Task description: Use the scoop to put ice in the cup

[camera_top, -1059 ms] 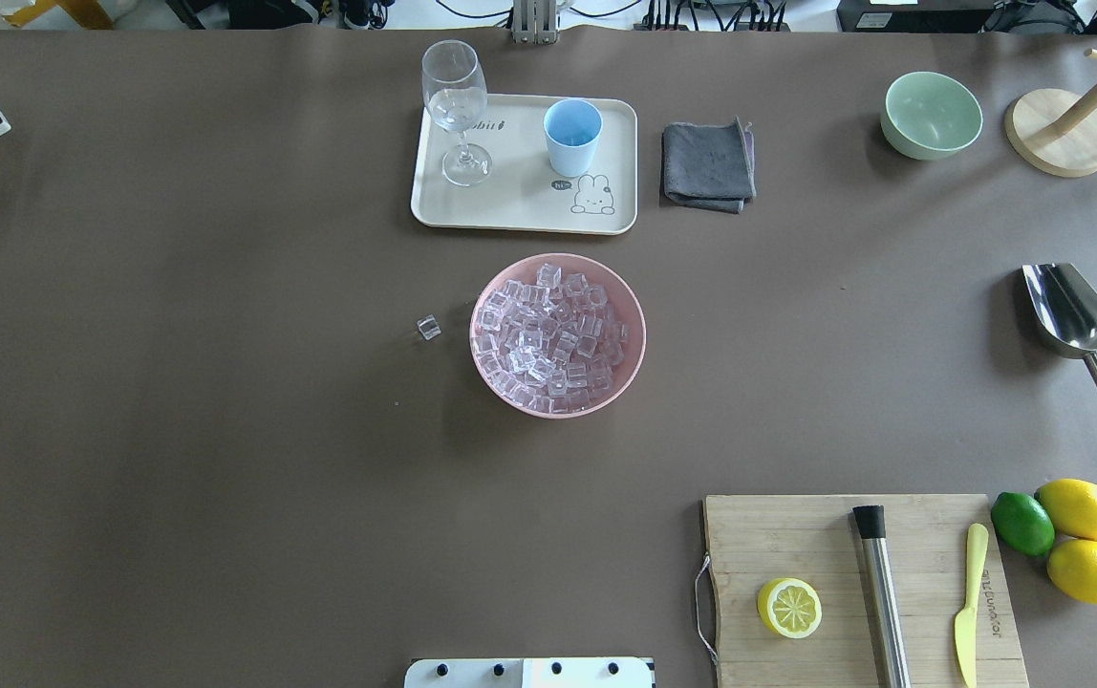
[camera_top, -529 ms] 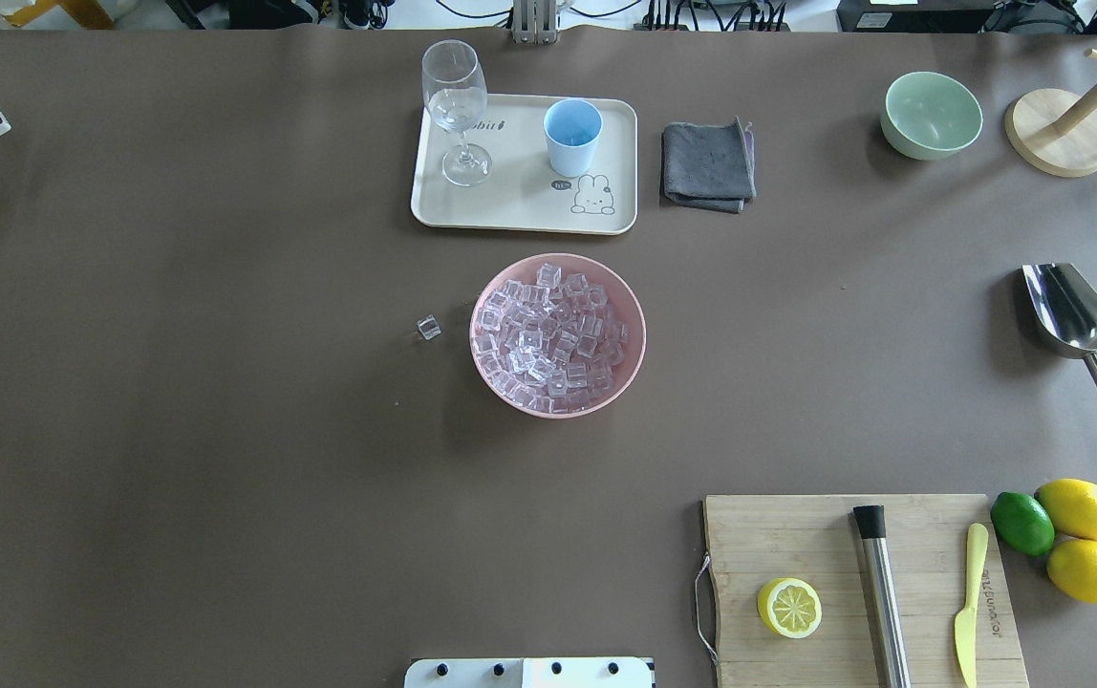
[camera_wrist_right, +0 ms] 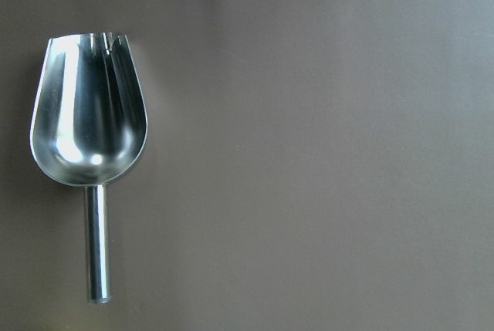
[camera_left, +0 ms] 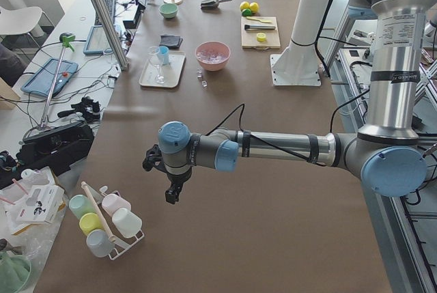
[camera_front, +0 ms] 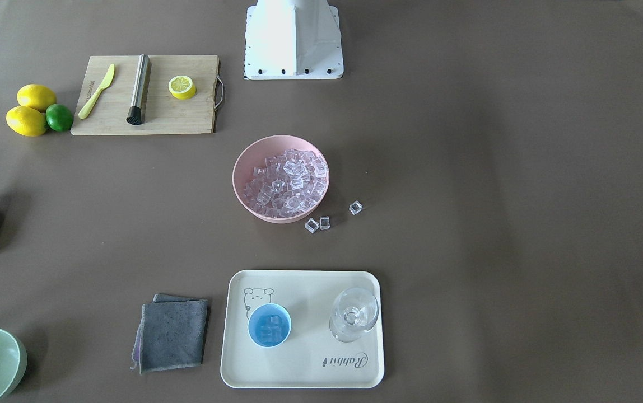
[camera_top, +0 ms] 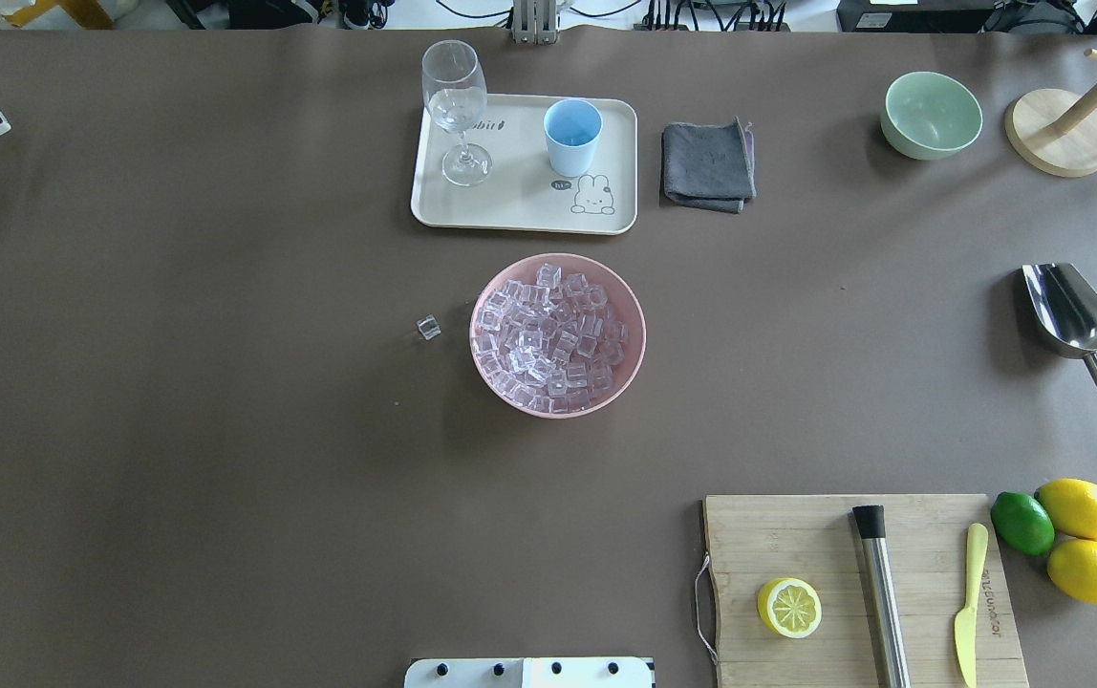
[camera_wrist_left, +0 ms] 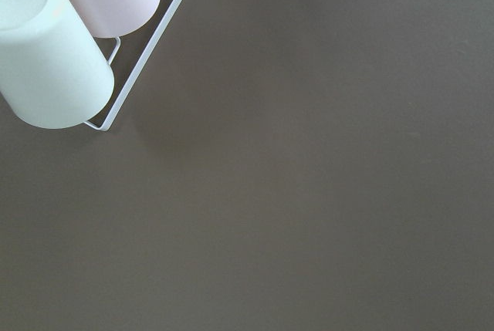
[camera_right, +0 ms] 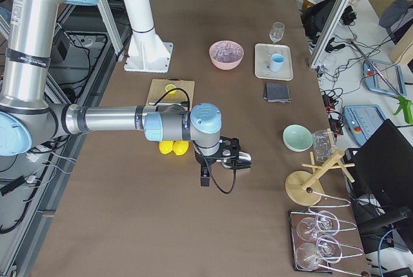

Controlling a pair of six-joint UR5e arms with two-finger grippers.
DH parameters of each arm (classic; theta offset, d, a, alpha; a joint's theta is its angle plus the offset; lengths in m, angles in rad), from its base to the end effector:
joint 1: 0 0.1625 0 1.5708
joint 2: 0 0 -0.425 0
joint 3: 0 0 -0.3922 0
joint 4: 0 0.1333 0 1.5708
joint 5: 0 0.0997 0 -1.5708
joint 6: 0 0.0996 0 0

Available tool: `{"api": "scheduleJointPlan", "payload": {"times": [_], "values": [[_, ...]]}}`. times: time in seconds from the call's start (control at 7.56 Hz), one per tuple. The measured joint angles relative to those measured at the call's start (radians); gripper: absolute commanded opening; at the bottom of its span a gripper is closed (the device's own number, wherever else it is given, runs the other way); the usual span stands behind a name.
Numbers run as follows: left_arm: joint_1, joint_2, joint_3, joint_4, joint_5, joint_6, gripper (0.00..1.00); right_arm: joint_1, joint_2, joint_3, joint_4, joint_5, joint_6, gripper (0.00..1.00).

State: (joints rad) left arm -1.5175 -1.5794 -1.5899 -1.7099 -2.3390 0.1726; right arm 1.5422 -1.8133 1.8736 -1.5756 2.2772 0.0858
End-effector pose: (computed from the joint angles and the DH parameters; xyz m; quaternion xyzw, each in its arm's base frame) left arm -0.0371 -0.5086 0.6307 0.0994 0.3682 0.1352 0.9145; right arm 0.0574 -0.3950 0.6215 0.0062 -0.3467 0.0172 0.9378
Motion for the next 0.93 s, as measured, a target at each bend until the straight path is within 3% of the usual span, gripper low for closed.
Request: {"api": "scheduleJointPlan", "payload": {"times": [0.93], "values": [[0.003, -0.002, -0.005, 0.007, 0.003, 0.005, 0.99, 0.013, 0.001, 0.008, -0.027, -0.035, -0.034, 1.0]]}}
